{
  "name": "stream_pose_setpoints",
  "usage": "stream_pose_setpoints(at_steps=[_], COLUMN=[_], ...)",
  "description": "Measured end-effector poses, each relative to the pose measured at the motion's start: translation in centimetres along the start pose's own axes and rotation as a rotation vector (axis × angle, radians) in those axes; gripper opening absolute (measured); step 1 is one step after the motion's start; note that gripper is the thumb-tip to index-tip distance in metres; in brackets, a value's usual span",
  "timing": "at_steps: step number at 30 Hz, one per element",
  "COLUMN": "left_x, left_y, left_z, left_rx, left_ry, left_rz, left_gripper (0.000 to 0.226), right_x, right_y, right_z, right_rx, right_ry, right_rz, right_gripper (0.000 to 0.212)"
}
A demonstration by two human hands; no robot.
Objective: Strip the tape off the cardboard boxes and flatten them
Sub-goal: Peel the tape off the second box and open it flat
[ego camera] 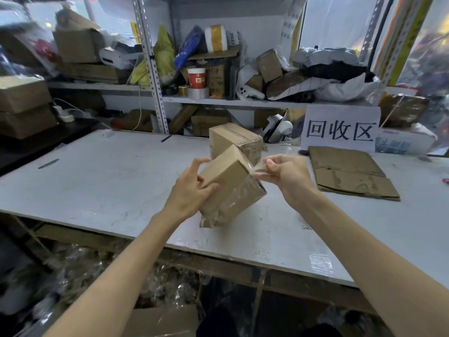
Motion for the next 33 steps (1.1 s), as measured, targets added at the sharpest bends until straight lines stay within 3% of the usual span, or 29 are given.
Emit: stream_pose_setpoints(at_steps=[3,6,9,15,19,21,23,27,30,33], left_x=[-0.2,-0.2,-0.3,-0.1,-0.1,-0.2,-0.2,-0.7,-0.6,-0.3], left_y=[0.7,2.2,2.6,2.6,2.6,2.8,3.0,3.3,3.6,3.7], left_z=[0.9,3.0,2.9,2.3,2.2,2.6,3.2,4.0,4.3,4.5], left_rx=[-0.135,-0.147,-0.102,-0.078,-0.116,-0.128,-0.139,-0.098,-0.064,-0.036], left_ry=[0.130,0.321,0.350,0.326,0.287,0.296,0.312,0.340,0.351,0.359], left_rz=[-0.180,-0.215,-0.197,-0.118,-0.070,-0.058,-0.058,-0.024,-0.012,-0.006], left_gripper=[0.090,0.075,0.062,0.062,0.063,0.064,0.064,0.066,0.065,0.063], right_x=[0.9,1.4,1.1,0.7,0.7,0.4,0.4,1.1,1.1,0.6], right_y=[1.1,1.8,0.6,-1.7,-1.7,-1.8,-1.5,0.4,0.6,-0.1], right_z=[0.1,0.5,1.0,3.0,2.8,1.7,0.6,0.4,0.5,0.5], right_rx=[0.153,0.177,0.219,-0.009,-0.094,-0.079,0.145,0.973,1.074,1.176], right_ry=[-0.064,-0.021,-0.005,0.118,0.227,0.224,0.131,-0.228,-0.371,-0.359], right_rz=[-0.161,-0.306,-0.235,-0.010,-0.047,-0.109,-0.149,-0.110,-0.082,-0.045], right_gripper=[0.021,0.024,0.026,0.028,0.020,0.026,0.040,0.047,0.013,0.007])
Point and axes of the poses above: each hand's wrist, its own x-axis away from the middle knuckle, its own y-axis out of the palm, z = x × y, the point moved 5 cm from there along -x, towards the middle knuckle, and after that the axes turned 2 degrees about x, right-handed, at the moved point
